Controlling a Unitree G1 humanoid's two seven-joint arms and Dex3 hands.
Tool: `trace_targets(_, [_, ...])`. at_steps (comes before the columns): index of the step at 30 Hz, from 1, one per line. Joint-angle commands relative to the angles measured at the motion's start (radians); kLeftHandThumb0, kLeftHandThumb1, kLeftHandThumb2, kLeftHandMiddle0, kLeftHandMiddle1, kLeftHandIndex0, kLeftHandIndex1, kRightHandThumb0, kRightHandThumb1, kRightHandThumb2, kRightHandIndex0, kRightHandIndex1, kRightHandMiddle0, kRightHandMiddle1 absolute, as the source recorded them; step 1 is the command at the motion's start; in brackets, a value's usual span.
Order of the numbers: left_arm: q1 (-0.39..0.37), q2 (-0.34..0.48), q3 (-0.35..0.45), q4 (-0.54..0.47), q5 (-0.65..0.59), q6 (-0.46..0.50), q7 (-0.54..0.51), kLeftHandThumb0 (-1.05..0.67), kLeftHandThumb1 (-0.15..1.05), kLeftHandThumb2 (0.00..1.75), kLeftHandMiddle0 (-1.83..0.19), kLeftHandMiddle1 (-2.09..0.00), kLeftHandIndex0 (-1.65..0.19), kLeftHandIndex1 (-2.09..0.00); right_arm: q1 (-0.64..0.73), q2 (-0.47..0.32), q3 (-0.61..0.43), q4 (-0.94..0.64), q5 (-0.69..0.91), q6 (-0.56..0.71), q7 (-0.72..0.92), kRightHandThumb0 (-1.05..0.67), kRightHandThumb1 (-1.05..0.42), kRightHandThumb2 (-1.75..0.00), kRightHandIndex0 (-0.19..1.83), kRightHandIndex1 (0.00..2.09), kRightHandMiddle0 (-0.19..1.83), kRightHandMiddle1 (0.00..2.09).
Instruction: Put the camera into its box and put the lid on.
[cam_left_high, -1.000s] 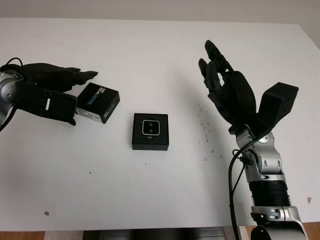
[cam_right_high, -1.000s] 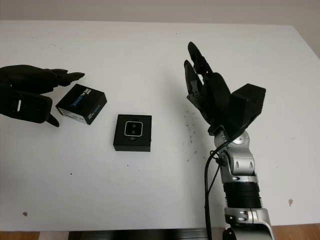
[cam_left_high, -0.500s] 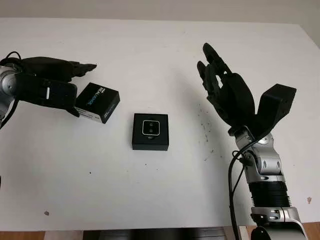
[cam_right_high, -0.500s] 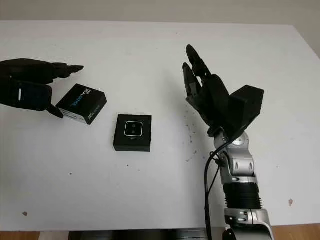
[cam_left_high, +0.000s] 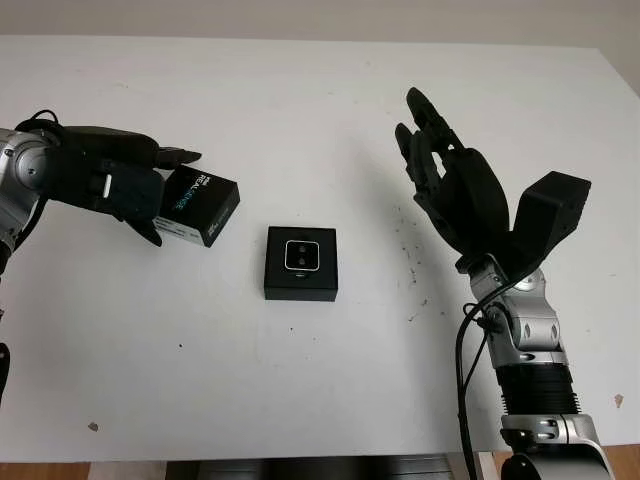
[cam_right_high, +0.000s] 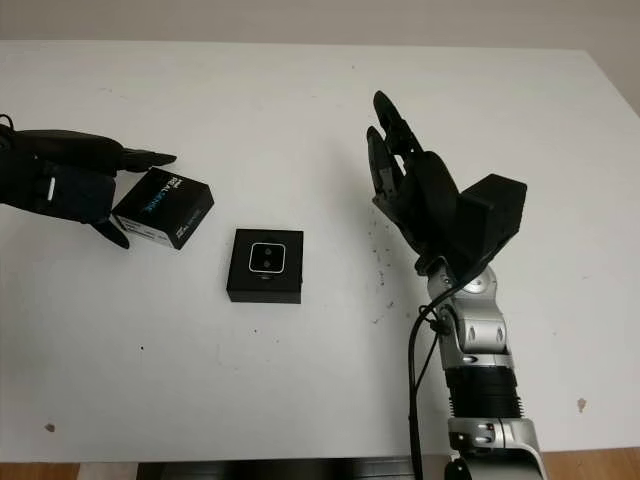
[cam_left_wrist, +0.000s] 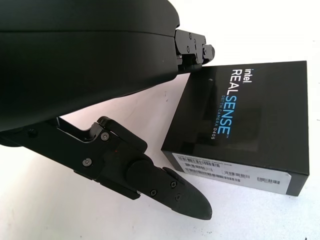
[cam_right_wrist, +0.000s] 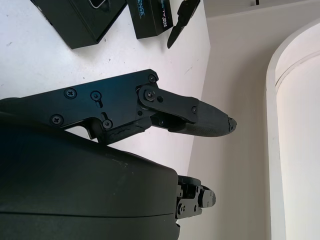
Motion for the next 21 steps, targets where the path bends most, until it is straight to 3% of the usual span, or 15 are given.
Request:
trace_targets(1, [-0.01,0.0,-0.01,-0.019,0.005,0.005,0.005,-0.59,0.82,0.05,0.03,-0.05,0.02,-0.07,0.006,0.006,-0.006,0.005,0.003,-0.016,0.004,-0.55,-1.05,-0.63,-0.01,0.05,-0.03,0.08])
trace_targets(13, [-0.016,-0.017,-0.041,0.073,0.066,-0.151,0.24,-0.57,0.82,0.06,-0.08,-0.07,-0.03,-0.07,0.012,0.011,-0.002,0.002,0.0,-0.007,-0.002,-0.54,-1.05,-0.62,0.0,0.06,-0.02,0.11])
trace_targets(21, [-0.039,-0.041,-0.053,0.12,0.068,-0.171,0.25,-0.57,0.83,0.06,-0.1,-0.06,-0.04,-0.07,0.019,0.016,-0.003,-0.009,0.001,0.013,-0.012,-0.56,-1.05,-0.59,0.0,0.06,-0.02,0.12])
